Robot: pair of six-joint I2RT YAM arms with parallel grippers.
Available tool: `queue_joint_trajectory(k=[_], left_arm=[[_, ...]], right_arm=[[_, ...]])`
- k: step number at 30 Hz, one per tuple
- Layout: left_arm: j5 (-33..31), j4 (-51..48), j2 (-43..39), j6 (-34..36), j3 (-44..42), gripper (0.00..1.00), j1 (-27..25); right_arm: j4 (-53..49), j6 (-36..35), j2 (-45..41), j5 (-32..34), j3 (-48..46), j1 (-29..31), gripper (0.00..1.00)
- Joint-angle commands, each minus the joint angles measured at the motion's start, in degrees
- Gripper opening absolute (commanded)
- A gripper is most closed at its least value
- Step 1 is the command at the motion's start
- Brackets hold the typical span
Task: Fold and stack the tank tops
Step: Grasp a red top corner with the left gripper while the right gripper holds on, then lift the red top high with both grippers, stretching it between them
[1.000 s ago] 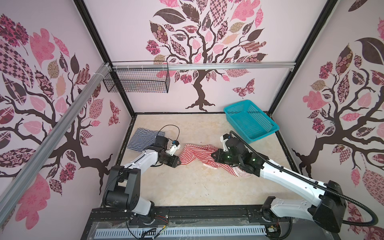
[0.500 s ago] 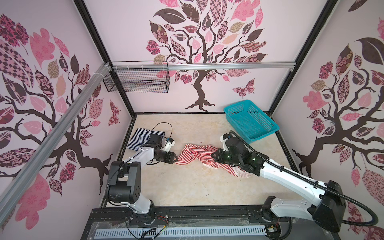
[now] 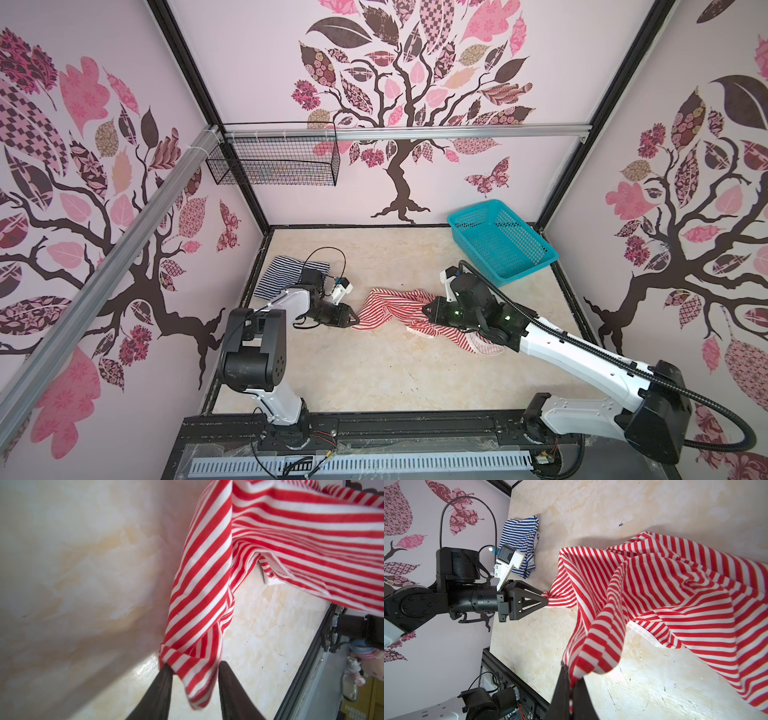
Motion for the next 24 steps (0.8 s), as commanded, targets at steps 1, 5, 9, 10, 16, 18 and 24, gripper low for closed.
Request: queue_joint_trajectory(k=[1, 5, 9, 10, 16, 18, 24], left_arm=[[4.5, -2.5, 0.8, 1.6, 2.5, 0.24, 0.6], [6.5, -4.9, 0.4, 2.8, 3.5, 0.03, 0.9], [12.5, -12.1, -0.1, 4.5, 8.3, 0.0, 3.6], [13.4, -14.5, -1.2, 4.9, 10.4, 0.0, 4.8], [13.6, -26.9, -10.2, 4.1, 30.6, 0.0, 12.6], [14.8, -29.6, -12.3, 1.7, 38.2, 0.0, 16.1], [21.9, -37.0, -14.9, -3.2, 61.9, 0.0, 28.7]], right_arm=[[-1.6, -1.0, 0.3, 0.4, 2.7, -0.3, 0.0], [-2.2, -1.3, -0.1, 0.7, 3.5, -0.3, 0.0], [-3.4, -2.2, -1.2, 1.5, 5.5, -1.0, 0.0], [-4.4, -2.8, -1.7, 1.4, 7.0, -1.5, 0.0], [-13.5, -8.5, -2.9, 2.8, 23.8, -4.1, 0.0], [-16.9, -10.0, -2.8, 3.1, 31.1, -4.8, 0.0], [-25.1, -12.7, -3.3, 5.7, 50.6, -4.9, 0.0]])
